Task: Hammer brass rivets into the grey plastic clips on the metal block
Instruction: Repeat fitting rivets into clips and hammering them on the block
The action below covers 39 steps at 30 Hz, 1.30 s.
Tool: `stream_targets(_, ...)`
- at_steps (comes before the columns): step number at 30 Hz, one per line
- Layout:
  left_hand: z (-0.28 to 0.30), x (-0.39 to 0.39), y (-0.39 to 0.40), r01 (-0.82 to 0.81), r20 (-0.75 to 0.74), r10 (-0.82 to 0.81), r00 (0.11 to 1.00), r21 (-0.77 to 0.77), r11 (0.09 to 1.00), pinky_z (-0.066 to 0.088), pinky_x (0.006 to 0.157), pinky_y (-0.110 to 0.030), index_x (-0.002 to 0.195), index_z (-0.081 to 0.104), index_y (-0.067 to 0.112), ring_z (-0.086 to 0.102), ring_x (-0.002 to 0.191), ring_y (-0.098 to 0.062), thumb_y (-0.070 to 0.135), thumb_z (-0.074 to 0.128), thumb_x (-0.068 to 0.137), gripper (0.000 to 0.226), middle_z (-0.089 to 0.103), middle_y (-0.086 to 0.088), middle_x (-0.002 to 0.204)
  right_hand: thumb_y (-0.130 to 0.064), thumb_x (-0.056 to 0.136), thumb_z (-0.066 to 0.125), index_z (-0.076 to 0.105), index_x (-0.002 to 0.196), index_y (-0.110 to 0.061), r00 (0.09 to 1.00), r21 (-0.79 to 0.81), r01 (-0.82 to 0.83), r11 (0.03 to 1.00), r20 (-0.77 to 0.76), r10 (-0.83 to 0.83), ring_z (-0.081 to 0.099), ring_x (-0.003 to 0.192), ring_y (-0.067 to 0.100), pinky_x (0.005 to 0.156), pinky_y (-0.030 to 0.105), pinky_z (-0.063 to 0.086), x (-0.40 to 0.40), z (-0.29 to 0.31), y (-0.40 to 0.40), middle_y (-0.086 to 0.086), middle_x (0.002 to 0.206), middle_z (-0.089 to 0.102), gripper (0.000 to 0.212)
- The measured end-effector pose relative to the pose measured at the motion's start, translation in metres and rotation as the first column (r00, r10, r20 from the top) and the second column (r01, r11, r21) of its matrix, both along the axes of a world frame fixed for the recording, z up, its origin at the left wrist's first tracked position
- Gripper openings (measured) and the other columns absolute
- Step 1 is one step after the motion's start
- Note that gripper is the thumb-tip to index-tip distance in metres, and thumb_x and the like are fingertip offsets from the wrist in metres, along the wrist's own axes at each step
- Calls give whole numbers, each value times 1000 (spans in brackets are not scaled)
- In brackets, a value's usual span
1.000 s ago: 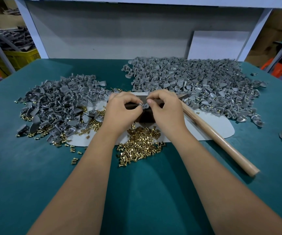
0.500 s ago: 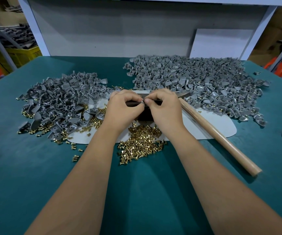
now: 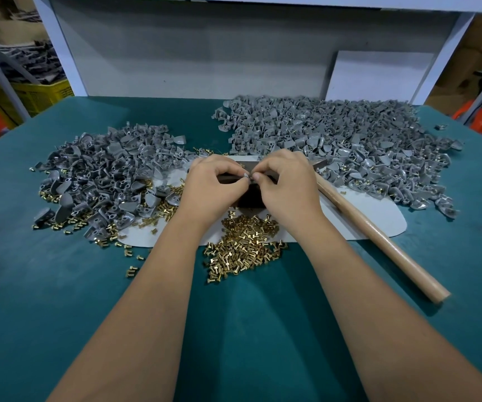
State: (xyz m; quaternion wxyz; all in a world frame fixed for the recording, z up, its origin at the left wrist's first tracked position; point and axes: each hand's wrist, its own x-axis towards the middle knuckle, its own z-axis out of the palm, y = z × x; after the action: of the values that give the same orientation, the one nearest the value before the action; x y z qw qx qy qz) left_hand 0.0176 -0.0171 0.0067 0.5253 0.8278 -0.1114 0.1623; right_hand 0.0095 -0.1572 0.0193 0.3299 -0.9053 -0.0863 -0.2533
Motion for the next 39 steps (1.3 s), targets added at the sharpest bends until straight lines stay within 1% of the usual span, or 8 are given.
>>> stream_targets(3,0,0,0,0,-10,0,1000,-15,1000,47,96,-50,74,71,28,56,109,-29,9,74,79,20,67,4,93,-15,85,67,73,81,-18,1000,-74,-16,997,24,17,47,99,20,90,38,36,0,2,-2,-4,91,64,7)
stream_targets(7,0,1,-2,-6,-5,6,1000,-34,999,47,96,-51,70,68,32,56,108,-31,7,73,78,26,66,4,92,-18,87,63,69,80,-20,1000,-210,11,978,-4,-12,47,96,19,82,31,29,2,9,1,-6,90,64,9)
stream_targets(9,-1,1,-3,-13,2,13,1000,-36,999,46,97,-51,69,67,32,56,109,-32,7,74,78,28,66,3,92,-19,88,62,68,80,-21,999,-237,24,971,-34,-33,50,97,19,86,33,32,2,12,3,-6,91,64,11)
stream_targets(12,-1,2,-3,-17,-4,17,1000,-40,999,45,98,-51,69,67,32,55,110,-33,8,74,78,27,66,2,94,-19,87,63,67,77,-23,996,-194,34,980,-74,-49,55,95,20,90,39,42,1,15,5,-6,90,64,12)
stream_targets(17,0,0,-3,-13,-6,13,1000,-37,999,44,99,-51,69,67,30,55,109,-32,6,73,79,26,65,2,93,-17,88,62,66,78,-21,998,-145,50,988,-35,-56,54,94,19,86,37,42,-5,8,7,-8,86,59,11)
stream_targets(25,0,1,0,17,-33,-18,999,-36,999,45,98,-50,70,70,31,57,108,-29,9,74,80,24,66,4,94,-20,85,66,68,81,-23,995,132,-14,991,-99,28,57,92,16,84,39,48,-2,2,1,-7,89,65,5)
stream_targets(31,0,2,0,12,-42,-14,999,-46,999,45,99,-51,72,71,28,56,109,-30,9,75,79,21,66,2,95,-16,85,65,64,74,-25,992,106,16,994,-124,-3,56,91,19,83,40,47,1,3,5,-6,87,63,15)
stream_targets(39,-1,2,-1,19,-36,-21,999,-67,998,44,100,-52,69,69,31,56,109,-31,5,73,79,28,65,2,94,-15,85,65,58,70,-25,999,-24,13,1000,-37,-14,51,82,14,80,37,45,1,4,7,-16,74,47,19)
